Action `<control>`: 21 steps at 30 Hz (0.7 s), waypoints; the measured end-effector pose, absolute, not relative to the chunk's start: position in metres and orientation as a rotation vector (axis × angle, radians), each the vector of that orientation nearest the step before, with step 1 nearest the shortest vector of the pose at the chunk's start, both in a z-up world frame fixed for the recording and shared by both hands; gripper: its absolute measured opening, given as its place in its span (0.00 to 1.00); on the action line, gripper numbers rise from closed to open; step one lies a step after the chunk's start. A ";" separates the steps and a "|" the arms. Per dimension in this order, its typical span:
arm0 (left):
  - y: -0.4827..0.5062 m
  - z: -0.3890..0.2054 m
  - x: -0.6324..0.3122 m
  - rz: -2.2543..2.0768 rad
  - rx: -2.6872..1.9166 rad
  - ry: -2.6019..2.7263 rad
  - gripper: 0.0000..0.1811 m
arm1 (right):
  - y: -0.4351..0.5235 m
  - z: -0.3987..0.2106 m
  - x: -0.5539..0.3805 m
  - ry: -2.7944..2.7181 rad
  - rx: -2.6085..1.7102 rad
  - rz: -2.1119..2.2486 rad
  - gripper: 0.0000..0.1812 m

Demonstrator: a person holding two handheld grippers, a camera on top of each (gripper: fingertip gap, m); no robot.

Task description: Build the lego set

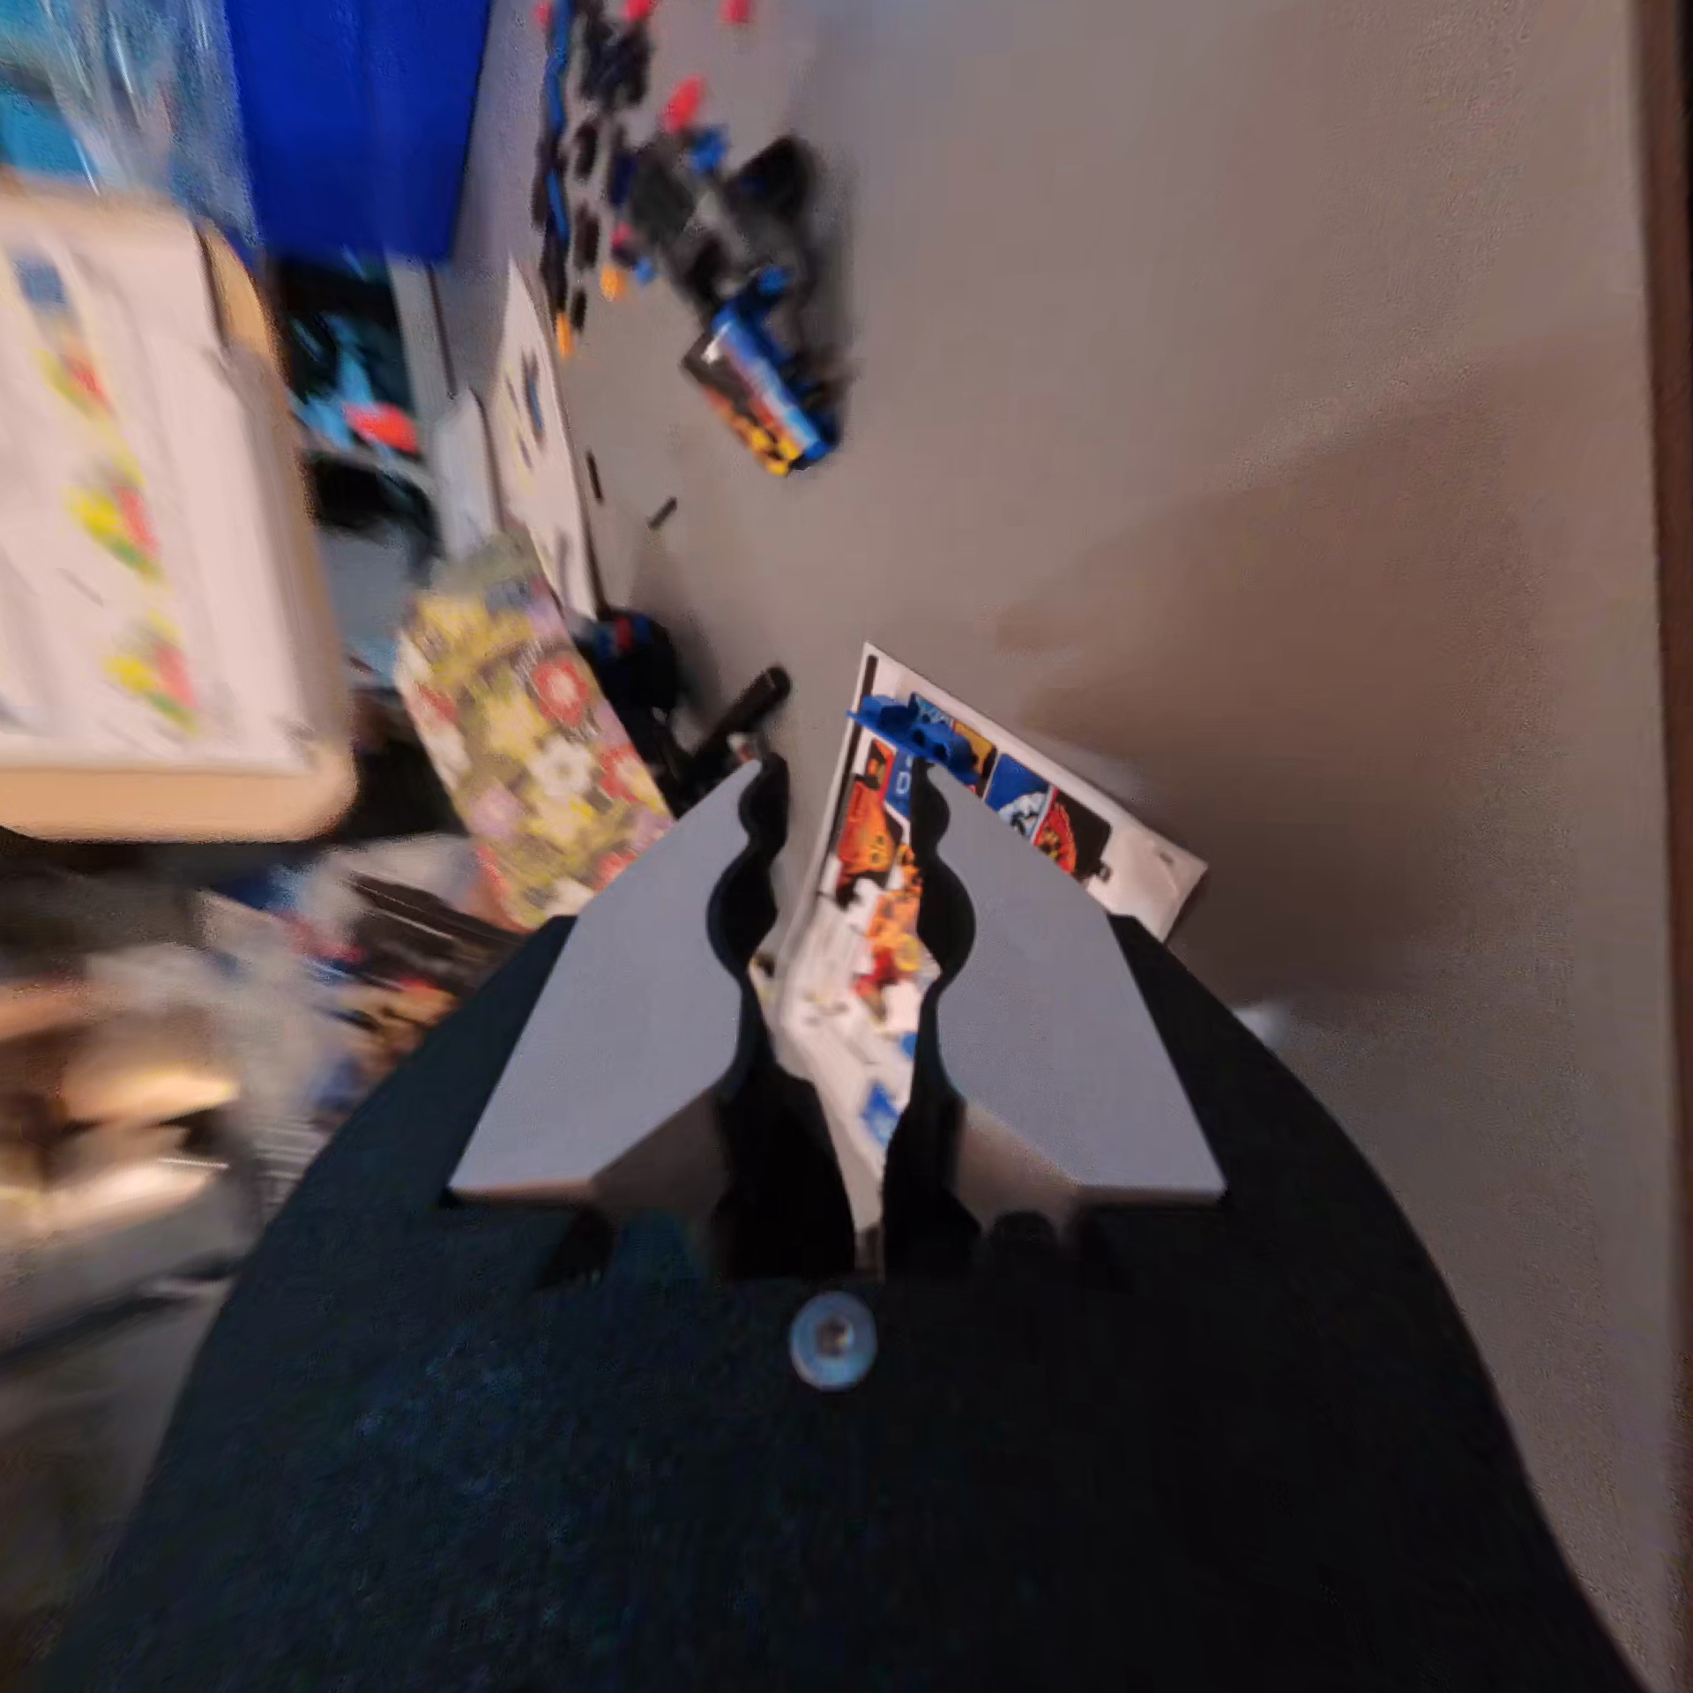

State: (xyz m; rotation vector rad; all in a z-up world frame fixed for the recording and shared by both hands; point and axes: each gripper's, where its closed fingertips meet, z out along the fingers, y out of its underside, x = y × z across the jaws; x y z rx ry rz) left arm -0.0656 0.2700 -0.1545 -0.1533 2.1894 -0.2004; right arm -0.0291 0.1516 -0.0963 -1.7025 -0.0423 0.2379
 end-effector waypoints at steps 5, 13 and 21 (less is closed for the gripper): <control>0.269 -0.168 -0.069 -0.722 -0.868 2.375 0.18 | 0.152 -0.096 -0.029 -0.036 -1.700 0.250 0.00; 0.265 -0.179 -0.062 -0.752 -1.010 2.363 0.05 | 0.151 -0.096 -0.027 -0.025 -1.695 0.257 0.00; 0.247 -0.160 -0.053 -0.312 -0.422 2.172 0.03 | 0.151 -0.095 -0.026 -0.016 -1.692 0.267 0.00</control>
